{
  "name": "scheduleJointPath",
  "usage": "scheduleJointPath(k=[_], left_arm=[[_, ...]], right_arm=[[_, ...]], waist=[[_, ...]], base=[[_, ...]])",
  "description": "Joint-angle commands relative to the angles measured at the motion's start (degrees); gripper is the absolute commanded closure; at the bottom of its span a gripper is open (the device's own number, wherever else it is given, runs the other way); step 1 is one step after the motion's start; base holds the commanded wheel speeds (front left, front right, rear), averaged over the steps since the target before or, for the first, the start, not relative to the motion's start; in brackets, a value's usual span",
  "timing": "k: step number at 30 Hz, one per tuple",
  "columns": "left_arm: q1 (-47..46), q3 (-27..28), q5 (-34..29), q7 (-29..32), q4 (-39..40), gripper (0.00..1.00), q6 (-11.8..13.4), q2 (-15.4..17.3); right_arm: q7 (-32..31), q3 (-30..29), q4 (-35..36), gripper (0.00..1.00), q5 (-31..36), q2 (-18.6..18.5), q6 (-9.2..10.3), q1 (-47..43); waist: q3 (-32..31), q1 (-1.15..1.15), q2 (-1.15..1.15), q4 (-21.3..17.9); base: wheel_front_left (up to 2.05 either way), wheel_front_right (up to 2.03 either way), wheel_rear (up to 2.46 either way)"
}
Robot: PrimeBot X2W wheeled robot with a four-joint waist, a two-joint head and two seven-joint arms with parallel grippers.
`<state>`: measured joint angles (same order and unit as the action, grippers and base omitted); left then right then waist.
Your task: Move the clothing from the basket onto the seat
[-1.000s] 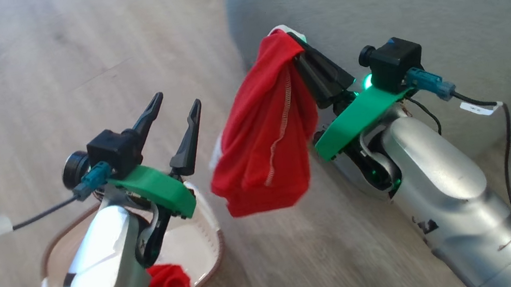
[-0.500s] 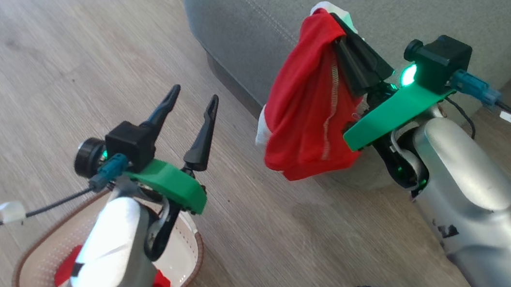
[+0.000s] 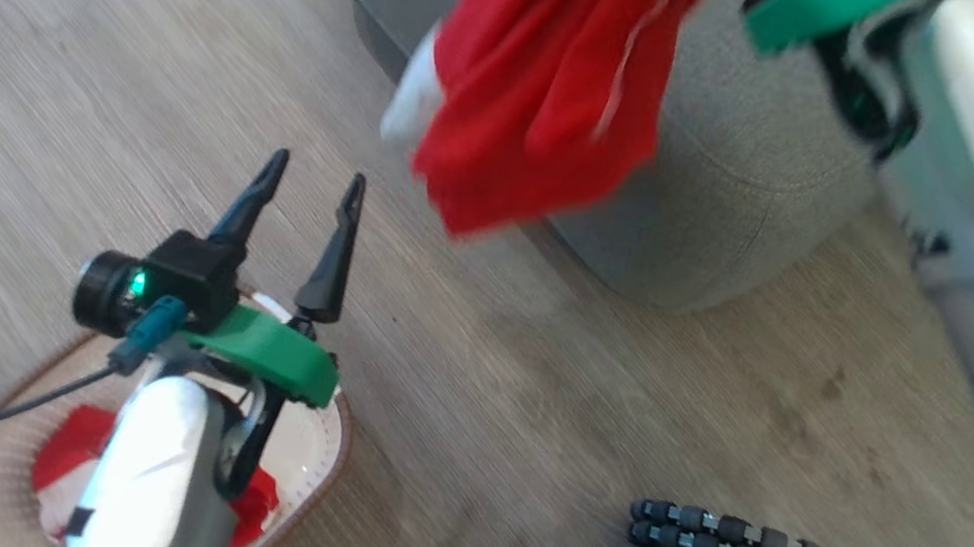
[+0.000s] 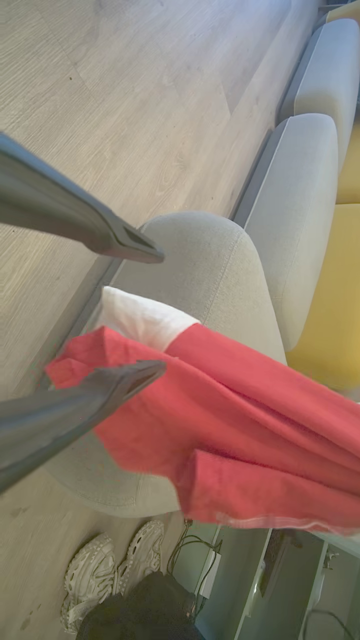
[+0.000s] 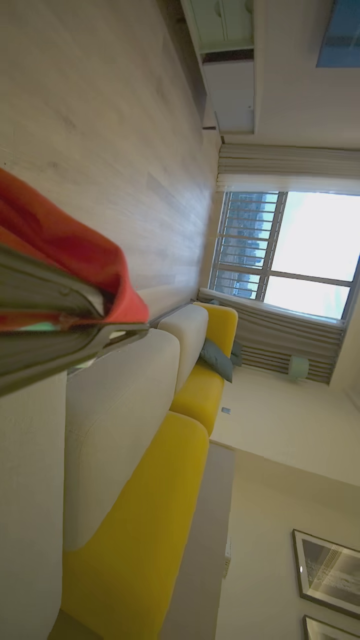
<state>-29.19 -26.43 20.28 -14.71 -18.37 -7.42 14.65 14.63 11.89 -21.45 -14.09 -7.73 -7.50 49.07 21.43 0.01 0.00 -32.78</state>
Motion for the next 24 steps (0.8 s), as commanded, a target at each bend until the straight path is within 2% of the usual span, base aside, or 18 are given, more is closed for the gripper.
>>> scheduleJointPath(k=[1,8,16,24], left_arm=[[-2.15,1.85,0.45,-0.29,2.36,0.0,-0.07,1.56],[-1.8,3.48,-0.25,-0.29,4.63,0.0,-0.07,4.47],[-3.73,2.18,-0.65,-0.29,7.15,0.0,-0.07,6.5],[-5.49,1.26,-0.55,-0.29,8.39,0.0,-0.07,7.99]], right_arm=[[0.37,-0.43,0.88,1.0,0.56,-0.58,0.01,2.29],[0.37,-5.22,-5.64,1.0,3.19,-3.86,0.01,13.61],[-0.4,-13.5,-13.99,1.0,8.67,-11.73,0.01,24.7],[-4.08,-24.67,-17.25,1.0,14.26,-19.7,0.01,33.72]], waist=[[2.15,-0.01,0.0,0.0],[7.44,-0.01,0.0,0.17],[13.96,-0.01,0.0,4.43],[19.31,-0.01,0.0,7.39]], base=[[0.0,0.0,0.0],[0.0,0.0,0.0],[0.0,0.0,0.0],[0.0,0.0,0.0]])
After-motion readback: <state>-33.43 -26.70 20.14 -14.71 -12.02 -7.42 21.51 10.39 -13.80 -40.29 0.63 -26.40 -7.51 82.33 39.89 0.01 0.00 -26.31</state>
